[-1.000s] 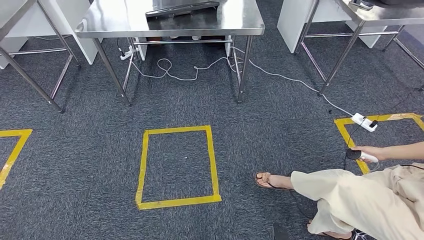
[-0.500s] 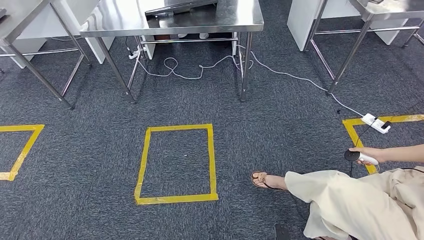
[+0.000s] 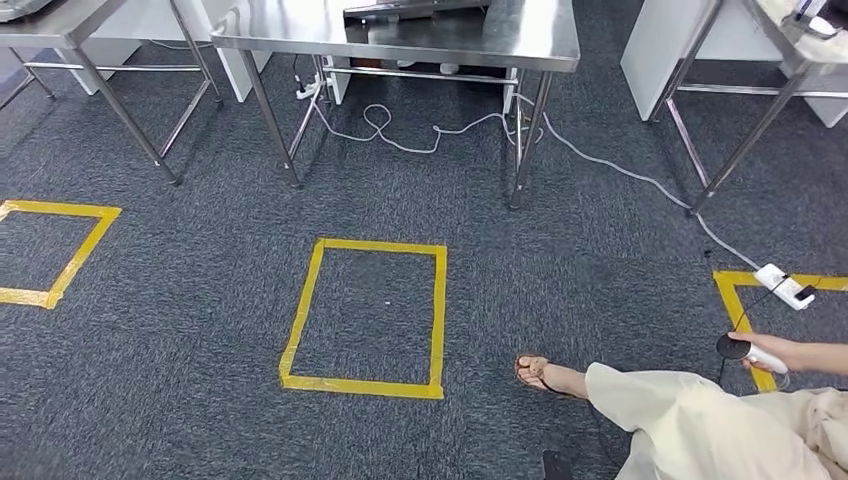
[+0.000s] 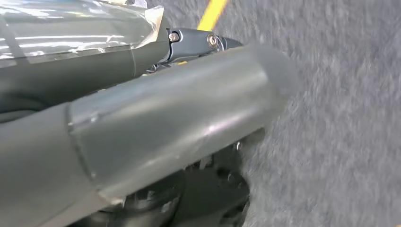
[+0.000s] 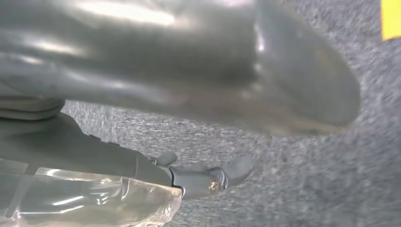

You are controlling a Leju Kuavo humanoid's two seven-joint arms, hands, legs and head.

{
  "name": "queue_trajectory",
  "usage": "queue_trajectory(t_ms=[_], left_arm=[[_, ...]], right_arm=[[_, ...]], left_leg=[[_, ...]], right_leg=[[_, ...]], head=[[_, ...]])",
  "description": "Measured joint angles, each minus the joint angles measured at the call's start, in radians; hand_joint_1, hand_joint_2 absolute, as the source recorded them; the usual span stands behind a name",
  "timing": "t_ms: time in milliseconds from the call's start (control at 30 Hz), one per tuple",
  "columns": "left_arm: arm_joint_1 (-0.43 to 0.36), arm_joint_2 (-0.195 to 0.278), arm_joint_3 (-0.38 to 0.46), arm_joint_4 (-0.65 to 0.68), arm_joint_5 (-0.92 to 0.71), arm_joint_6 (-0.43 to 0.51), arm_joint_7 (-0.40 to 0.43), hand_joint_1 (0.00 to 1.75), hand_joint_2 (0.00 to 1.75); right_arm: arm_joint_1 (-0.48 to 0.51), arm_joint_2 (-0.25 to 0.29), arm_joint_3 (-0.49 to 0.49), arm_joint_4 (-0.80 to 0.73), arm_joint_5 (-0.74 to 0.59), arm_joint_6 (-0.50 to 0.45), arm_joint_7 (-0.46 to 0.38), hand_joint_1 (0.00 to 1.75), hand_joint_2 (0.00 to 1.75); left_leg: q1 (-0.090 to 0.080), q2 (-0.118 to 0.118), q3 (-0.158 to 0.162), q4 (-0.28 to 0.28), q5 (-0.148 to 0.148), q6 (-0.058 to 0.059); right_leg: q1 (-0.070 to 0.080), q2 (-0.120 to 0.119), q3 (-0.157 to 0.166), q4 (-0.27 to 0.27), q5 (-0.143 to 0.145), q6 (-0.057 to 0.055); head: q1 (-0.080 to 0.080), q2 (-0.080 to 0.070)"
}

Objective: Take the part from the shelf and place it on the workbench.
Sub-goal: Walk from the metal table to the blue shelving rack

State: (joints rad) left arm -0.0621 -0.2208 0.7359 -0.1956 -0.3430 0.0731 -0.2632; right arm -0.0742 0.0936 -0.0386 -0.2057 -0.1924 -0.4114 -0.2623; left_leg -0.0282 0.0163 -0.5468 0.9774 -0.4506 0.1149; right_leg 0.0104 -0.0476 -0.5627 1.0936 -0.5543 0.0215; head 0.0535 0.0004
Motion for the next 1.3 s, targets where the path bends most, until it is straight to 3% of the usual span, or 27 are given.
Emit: queue_trajectory(t_ms=[67,133,167,233,267,333,400,467,533,600,633,667,733,800,833,900,967,1000,1067,1133,1167,1200,1267,1300], left_arm=[[-0.002,-0.001,0.0,0.0,0.0,0.0,0.0,0.0,0.0],[0.0,-0.003,0.0,0.0,0.0,-0.001,-0.001,0.0,0.0],[0.002,-0.004,0.0,0.0,0.0,-0.001,-0.001,0.0,0.0],[0.005,-0.006,0.0,0.001,0.0,-0.001,-0.002,0.0,0.0],[0.005,-0.006,0.0,0.0,0.0,-0.001,-0.003,0.0,0.0],[0.004,-0.006,-0.001,0.0,-0.001,-0.002,-0.005,0.0,0.0],[0.006,-0.005,-0.002,0.0,-0.003,-0.003,-0.006,0.0,0.0],[0.007,-0.004,-0.003,0.0,-0.005,-0.004,-0.006,0.0,0.0],[0.006,-0.003,-0.005,0.0,-0.007,-0.006,-0.006,0.0,0.0],[0.005,-0.002,-0.005,0.0,-0.01,-0.008,-0.006,0.0,0.0],[0.005,-0.002,-0.006,0.0,-0.011,-0.008,-0.005,0.0,0.0],[0.006,-0.001,-0.006,0.0,-0.012,-0.009,-0.005,0.0,0.0],[0.006,0.0,-0.006,0.0,-0.014,-0.01,-0.004,0.0,0.0],[0.002,0.001,-0.006,0.0,-0.016,-0.01,-0.003,0.0,0.0],[0.001,0.001,-0.007,0.0,-0.016,-0.01,-0.003,0.0,0.0],[-0.001,0.002,-0.007,0.0,-0.018,-0.011,-0.002,0.0,0.0],[0.0,0.001,-0.007,0.0,-0.019,-0.012,-0.002,0.0,0.0],[0.0,0.001,-0.008,0.0,-0.02,-0.012,-0.002,0.0,0.0],[-0.002,0.001,-0.008,0.0,-0.022,-0.014,-0.002,0.0,0.0],[-0.003,0.001,-0.008,0.0,-0.023,-0.016,-0.002,0.0,0.0],[-0.002,0.001,-0.008,0.0,-0.023,-0.017,-0.002,0.0,0.0],[-0.002,0.001,-0.009,0.0,-0.024,-0.017,-0.002,0.0,0.0],[-0.001,0.001,-0.009,0.0,-0.025,-0.018,-0.002,0.0,0.0],[-0.002,0.001,-0.009,0.0,-0.025,-0.018,-0.002,0.0,0.0]], right_arm=[[0.002,-0.004,0.0,0.001,0.0,0.0,-0.001,0.0,0.0],[0.007,-0.008,0.0,0.001,0.0,0.0,-0.001,0.0,0.0],[0.009,-0.009,0.0,0.001,-0.001,0.0,-0.001,0.0,0.0],[0.01,-0.011,0.0,0.002,-0.003,-0.001,-0.002,0.0,0.0],[0.011,-0.011,-0.001,0.002,-0.005,-0.001,-0.002,0.0,0.0],[0.011,-0.01,-0.002,0.003,-0.008,-0.002,-0.004,0.0,0.0],[0.012,-0.01,-0.003,0.003,-0.011,-0.004,-0.005,0.0,0.0],[0.012,-0.01,-0.005,0.003,-0.012,-0.006,-0.006,0.0,0.0],[0.013,-0.009,-0.008,0.003,-0.015,-0.007,-0.006,0.0,0.0],[0.016,-0.009,-0.012,0.004,-0.02,-0.008,-0.007,0.0,0.0],[0.017,-0.009,-0.013,0.004,-0.022,-0.008,-0.008,0.0,0.0],[0.017,-0.009,-0.015,0.004,-0.023,-0.009,-0.008,0.0,0.0],[0.016,-0.008,-0.019,0.004,-0.024,-0.009,-0.009,0.0,0.0],[0.016,-0.007,-0.023,0.004,-0.024,-0.01,-0.011,0.0,0.0],[0.016,-0.007,-0.025,0.004,-0.024,-0.011,-0.012,0.0,0.0],[0.014,-0.006,-0.027,0.004,-0.026,-0.012,-0.014,0.0,0.0],[0.013,-0.006,-0.028,0.003,-0.027,-0.013,-0.016,0.0,0.0],[0.013,-0.006,-0.029,0.003,-0.028,-0.014,-0.017,0.0,0.0],[0.017,-0.007,-0.03,0.004,-0.029,-0.015,-0.018,0.0,0.0],[0.022,-0.008,-0.031,0.004,-0.03,-0.016,-0.018,0.0,0.0],[0.023,-0.009,-0.032,0.005,-0.031,-0.016,-0.017,0.0,0.0],[0.024,-0.01,-0.034,0.005,-0.031,-0.017,-0.017,0.0,0.0],[0.024,-0.012,-0.037,0.005,-0.031,-0.017,-0.017,0.0,0.0],[0.024,-0.013,-0.038,0.005,-0.031,-0.017,-0.017,0.0,0.0]], left_leg=[[0.004,-0.02,-0.002,-0.008,0.01,-0.007],[0.007,-0.044,-0.007,-0.007,0.013,-0.013],[0.01,-0.055,-0.008,-0.004,0.013,-0.018],[0.017,-0.077,-0.012,0.009,0.008,-0.031],[0.019,-0.086,-0.018,0.022,0.002,-0.041],[0.018,-0.101,-0.03,0.039,-0.007,-0.059],[0.021,-0.111,-0.037,0.043,-0.008,-0.073],[0.024,-0.086,-0.051,0.068,-0.024,-0.085],[0.029,-0.044,-0.096,0.164,-0.082,-0.098],[0.038,-0.026,-0.16,0.291,-0.139,-0.11],[0.042,-0.023,-0.177,0.321,-0.143,-0.114],[0.047,-0.019,-0.175,0.314,-0.128,-0.117],[0.052,0.004,-0.112,0.192,-0.062,-0.118],[0.048,0.033,-0.052,0.079,-0.021,-0.116],[0.044,0.04,-0.042,0.057,-0.017,-0.112],[0.035,0.023,-0.044,0.052,-0.018,-0.098],[0.033,0.004,-0.034,0.034,-0.008,-0.079],[0.034,-0.005,-0.029,0.025,-0.001,-0.07],[0.033,-0.025,-0.026,0.017,0.004,-0.059],[0.027,-0.052,-0.026,0.018,0.004,-0.056],[0.024,-0.066,-0.025,0.018,0.004,-0.055],[0.021,-0.08,-0.023,0.019,0.004,-0.055],[0.015,-0.106,-0.021,0.022,0.002,-0.056],[0.012,-0.117,-0.022,0.025,0.0,-0.058]], right_leg=[[-0.011,0.037,-0.057,0.123,-0.053,0.001],[-0.022,0.043,-0.093,0.195,-0.071,0.016],[-0.028,0.045,-0.084,0.174,-0.053,0.031],[-0.042,0.063,-0.025,0.047,0.005,0.062],[-0.046,0.079,0.001,-0.014,0.026,0.066],[-0.047,0.096,0.022,-0.068,0.039,0.048],[-0.045,0.081,0.024,-0.068,0.042,0.018],[-0.05,0.066,0.028,-0.071,0.048,0.0],[-0.052,0.047,0.028,-0.072,0.05,-0.011],[-0.051,0.025,0.026,-0.072,0.049,-0.014],[-0.051,0.014,0.026,-0.072,0.048,-0.015],[-0.052,0.004,0.026,-0.072,0.047,-0.014],[-0.053,-0.014,0.031,-0.072,0.043,-0.01],[-0.049,-0.028,0.038,-0.072,0.038,0.0],[-0.046,-0.035,0.04,-0.073,0.036,0.006],[-0.043,-0.05,0.048,-0.081,0.035,0.021],[-0.043,-0.032,0.047,-0.071,0.024,0.031],[-0.042,-0.012,0.035,-0.04,0.006,0.028],[-0.042,0.029,-0.025,0.084,-0.053,0.01],[-0.037,0.041,-0.087,0.194,-0.087,0.005],[-0.034,0.044,-0.095,0.2,-0.079,0.009],[-0.03,0.048,-0.084,0.163,-0.055,0.015],[-0.026,0.077,-0.026,0.02,0.014,0.02],[-0.026,0.091,-0.003,-0.038,0.039,0.016]], head=[[0.0,0.0],[0.001,0.0],[0.001,0.0],[0.001,0.0],[0.002,0.0],[0.001,0.0],[0.0,0.0],[-0.002,0.0],[-0.005,0.0],[-0.007,0.0],[-0.007,0.0],[-0.007,0.0],[-0.007,0.0],[-0.006,0.0],[-0.006,0.0],[-0.006,0.0],[-0.004,0.0],[-0.003,0.0],[-0.002,0.0],[-0.001,0.0],[-0.001,0.0],[-0.001,0.0],[-0.001,0.0],[-0.002,0.0]])
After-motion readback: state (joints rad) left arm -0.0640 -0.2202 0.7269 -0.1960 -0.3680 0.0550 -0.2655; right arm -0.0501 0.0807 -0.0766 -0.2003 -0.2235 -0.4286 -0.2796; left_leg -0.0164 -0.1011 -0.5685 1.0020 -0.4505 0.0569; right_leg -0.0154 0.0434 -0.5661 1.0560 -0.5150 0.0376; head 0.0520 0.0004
